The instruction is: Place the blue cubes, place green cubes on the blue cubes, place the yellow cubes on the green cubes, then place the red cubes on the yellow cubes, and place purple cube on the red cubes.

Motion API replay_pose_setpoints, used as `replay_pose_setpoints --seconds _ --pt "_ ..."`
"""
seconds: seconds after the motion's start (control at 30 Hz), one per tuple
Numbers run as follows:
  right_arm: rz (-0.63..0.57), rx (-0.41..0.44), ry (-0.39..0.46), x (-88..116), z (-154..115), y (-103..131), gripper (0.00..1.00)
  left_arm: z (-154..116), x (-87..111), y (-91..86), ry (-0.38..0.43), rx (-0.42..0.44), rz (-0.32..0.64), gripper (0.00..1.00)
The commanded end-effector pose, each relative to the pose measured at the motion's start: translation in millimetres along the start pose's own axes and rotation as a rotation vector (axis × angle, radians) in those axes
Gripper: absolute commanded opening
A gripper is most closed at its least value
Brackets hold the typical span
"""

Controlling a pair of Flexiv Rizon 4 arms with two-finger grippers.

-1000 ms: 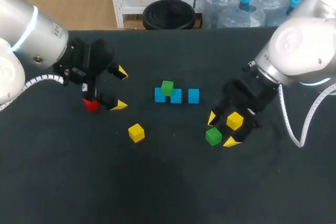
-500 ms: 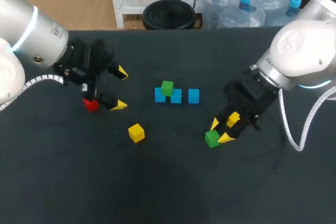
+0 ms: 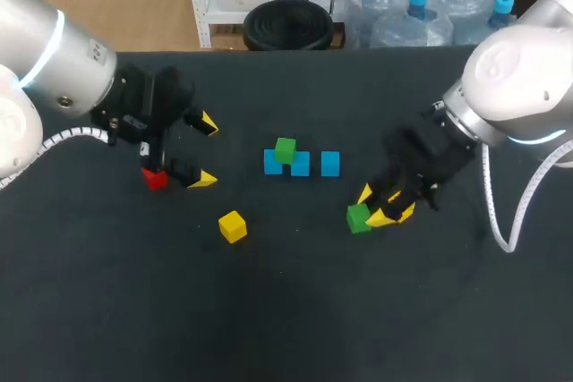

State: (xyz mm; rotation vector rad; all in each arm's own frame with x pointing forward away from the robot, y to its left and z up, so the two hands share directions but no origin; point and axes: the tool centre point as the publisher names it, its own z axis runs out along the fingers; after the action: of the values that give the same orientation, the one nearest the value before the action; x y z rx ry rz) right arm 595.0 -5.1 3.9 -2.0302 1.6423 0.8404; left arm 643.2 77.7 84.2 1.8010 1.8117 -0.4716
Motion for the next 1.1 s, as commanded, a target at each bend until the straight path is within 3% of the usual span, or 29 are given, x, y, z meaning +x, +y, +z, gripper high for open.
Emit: replay_pose_setpoints --seconds 0.03,0.27,0.6,0.87,1.1 --pt "0.027 0.044 0.011 -10 -11 -3 0.00 0 1.2 0.0 -0.005 -0.001 0.003 1.00" --pt "0.090 0.139 0.006 -31 -25 -21 0.00 0 1.2 0.0 -0.005 -0.001 0.003 1.00" --pt "0.115 0.236 0.001 -47 -21 -51 0.00 0 1.2 0.0 -0.005 -0.001 0.003 1.00" --pt "0.101 0.230 -0.019 -66 -12 -81 0.00 0 1.2 0.0 -0.005 -0.001 0.003 1.00" --pt "0.112 0.228 -0.017 -67 -10 -99 0.00 0 1.2 0.0 -0.005 -0.001 0.003 1.00"
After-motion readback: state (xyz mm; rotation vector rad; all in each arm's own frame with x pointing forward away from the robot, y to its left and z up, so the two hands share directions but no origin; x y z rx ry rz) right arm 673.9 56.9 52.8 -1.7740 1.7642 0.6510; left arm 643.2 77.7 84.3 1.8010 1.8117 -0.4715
